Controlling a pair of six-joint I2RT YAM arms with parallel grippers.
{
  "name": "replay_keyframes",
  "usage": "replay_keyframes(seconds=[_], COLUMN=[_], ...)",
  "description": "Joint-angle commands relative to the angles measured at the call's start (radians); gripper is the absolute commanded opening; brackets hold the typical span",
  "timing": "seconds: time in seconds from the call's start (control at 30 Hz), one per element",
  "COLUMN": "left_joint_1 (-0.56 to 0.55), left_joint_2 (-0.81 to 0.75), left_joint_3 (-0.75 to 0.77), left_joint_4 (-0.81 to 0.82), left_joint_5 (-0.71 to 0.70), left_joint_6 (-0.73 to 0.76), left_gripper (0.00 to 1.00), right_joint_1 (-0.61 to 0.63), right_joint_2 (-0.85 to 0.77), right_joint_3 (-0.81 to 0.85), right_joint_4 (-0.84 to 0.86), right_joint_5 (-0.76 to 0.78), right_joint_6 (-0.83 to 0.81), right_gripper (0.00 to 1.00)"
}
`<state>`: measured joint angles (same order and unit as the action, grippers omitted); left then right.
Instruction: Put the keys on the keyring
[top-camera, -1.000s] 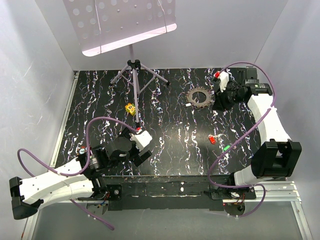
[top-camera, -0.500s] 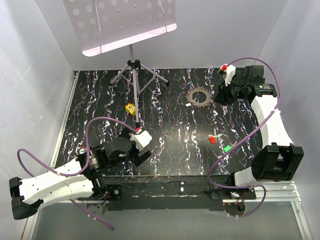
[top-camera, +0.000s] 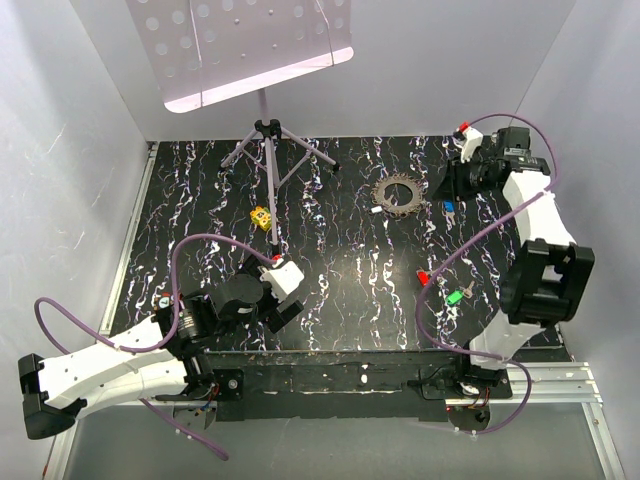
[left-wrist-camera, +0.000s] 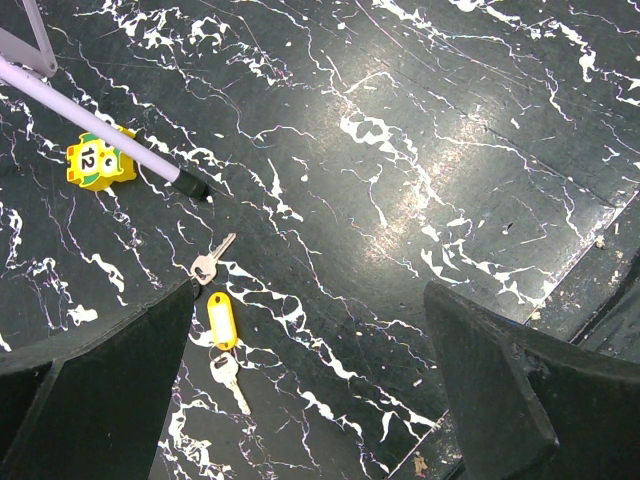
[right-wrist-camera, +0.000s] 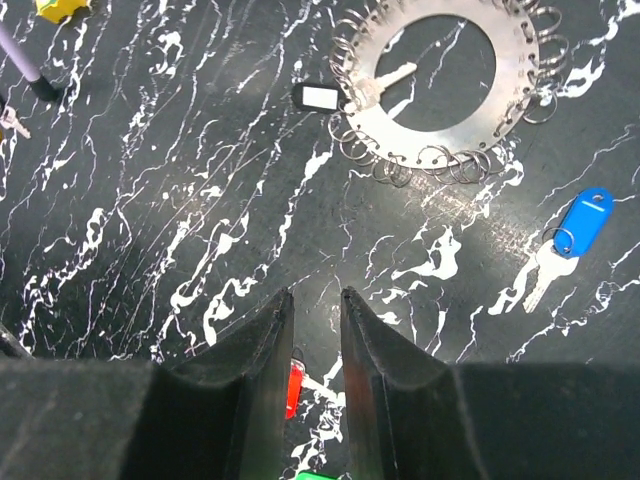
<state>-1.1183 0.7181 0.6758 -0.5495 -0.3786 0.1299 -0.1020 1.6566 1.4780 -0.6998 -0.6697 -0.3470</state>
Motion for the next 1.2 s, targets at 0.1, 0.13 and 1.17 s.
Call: replay_keyframes(seconds=[0.1,0.13,1.17], left_joint_1=[0.009,0.009,0.025], left_joint_2=[-0.009,-0.009,0.038], left_joint_3=[0.016,0.015,0.011], left_joint_4=[0.002,0.0,0.005], left_joint_5=[-0.014,-0.014,-0.002], left_joint_6=[0.002,0.001,0.011], left_gripper=[1.0,1.0,1.0], right_joint_1=[-0.004,-0.005,0.012], right_joint_2=[0.158,0.185,0.718], right_joint_3=[0.123,0.145,0.665], right_joint_4=[-0.041,-0.05,-0.277], right_joint_5=[0.047,0.062,0.111], right_joint_6=[0.063,0.069,0.166], right_gripper=[0.33,0.33,0.29])
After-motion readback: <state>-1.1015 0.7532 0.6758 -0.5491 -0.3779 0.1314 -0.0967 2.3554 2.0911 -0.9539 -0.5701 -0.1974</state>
